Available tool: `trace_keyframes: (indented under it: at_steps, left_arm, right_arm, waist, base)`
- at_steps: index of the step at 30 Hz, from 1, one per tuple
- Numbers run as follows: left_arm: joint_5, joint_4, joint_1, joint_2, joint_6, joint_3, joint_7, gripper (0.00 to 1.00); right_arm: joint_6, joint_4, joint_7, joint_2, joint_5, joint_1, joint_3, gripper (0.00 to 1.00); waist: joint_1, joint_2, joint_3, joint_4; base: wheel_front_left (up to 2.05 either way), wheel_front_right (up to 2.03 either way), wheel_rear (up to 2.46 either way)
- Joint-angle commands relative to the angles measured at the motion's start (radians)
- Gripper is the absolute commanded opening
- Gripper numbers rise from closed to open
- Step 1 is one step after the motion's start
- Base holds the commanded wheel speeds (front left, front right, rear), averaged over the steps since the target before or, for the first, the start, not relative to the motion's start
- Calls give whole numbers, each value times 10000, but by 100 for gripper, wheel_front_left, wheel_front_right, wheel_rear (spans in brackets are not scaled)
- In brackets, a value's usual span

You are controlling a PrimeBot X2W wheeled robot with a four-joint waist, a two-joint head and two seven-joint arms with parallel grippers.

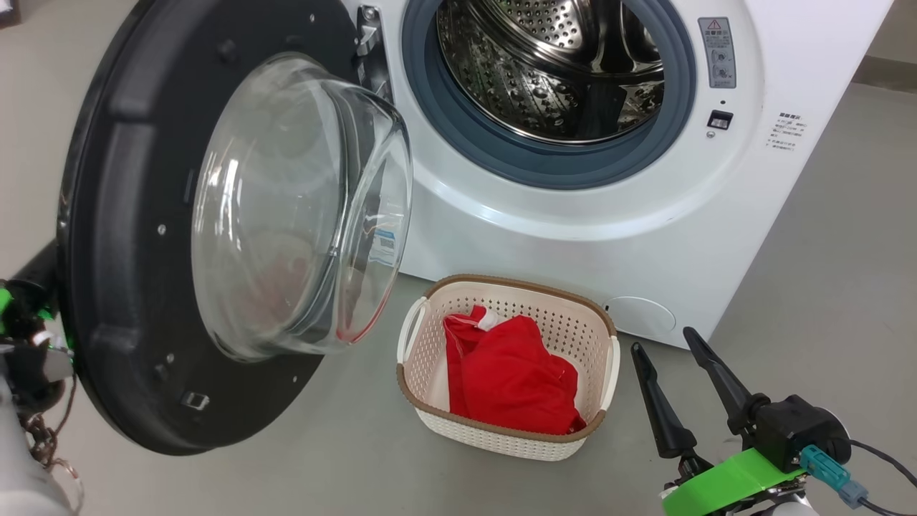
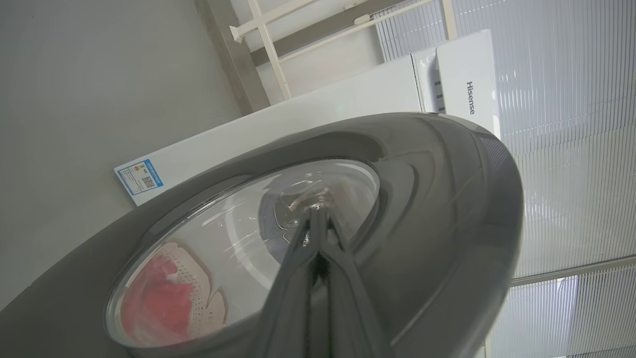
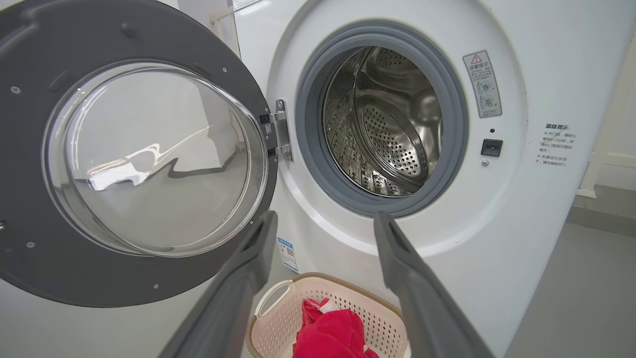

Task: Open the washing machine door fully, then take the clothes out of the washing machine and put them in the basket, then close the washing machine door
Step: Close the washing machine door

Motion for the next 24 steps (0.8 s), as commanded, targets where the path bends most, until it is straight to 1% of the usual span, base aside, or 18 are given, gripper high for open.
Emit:
trace_keyframes:
  at_steps: [1, 5, 12, 18, 24]
  left_arm:
    - [-71, -308, 153, 182, 44, 46, 172, 0]
    - [-353, -1054, 520, -131, 200, 96, 456, 0]
    - [-852, -1948, 966, -427, 507, 2, 889, 0]
    - [-1408, -2459, 1365, -517, 695, -425, 1124, 0]
    - [-2407, -2756, 1836, -525, 918, -1386, 907, 0]
  right_arm:
    - [63, -273, -65, -64, 31, -454, 198, 100]
    - [63, -268, -65, -64, 63, -508, 183, 100]
    - [63, -241, -65, -64, 106, -566, 144, 100]
    - [63, -266, -65, -64, 188, -573, 142, 100]
    - [63, -259, -65, -64, 312, -549, 130, 100]
  waist:
    - [0, -1, 13, -13]
    - [0, -1, 80, -107]
    - [0, -1, 132, -248]
    - [0, -1, 135, -388]
    - [0, -1, 83, -541]
  base:
    - [0, 0, 0]
    - [0, 0, 0]
    - [0, 0, 0]
    - [0, 0, 0]
    - [0, 0, 0]
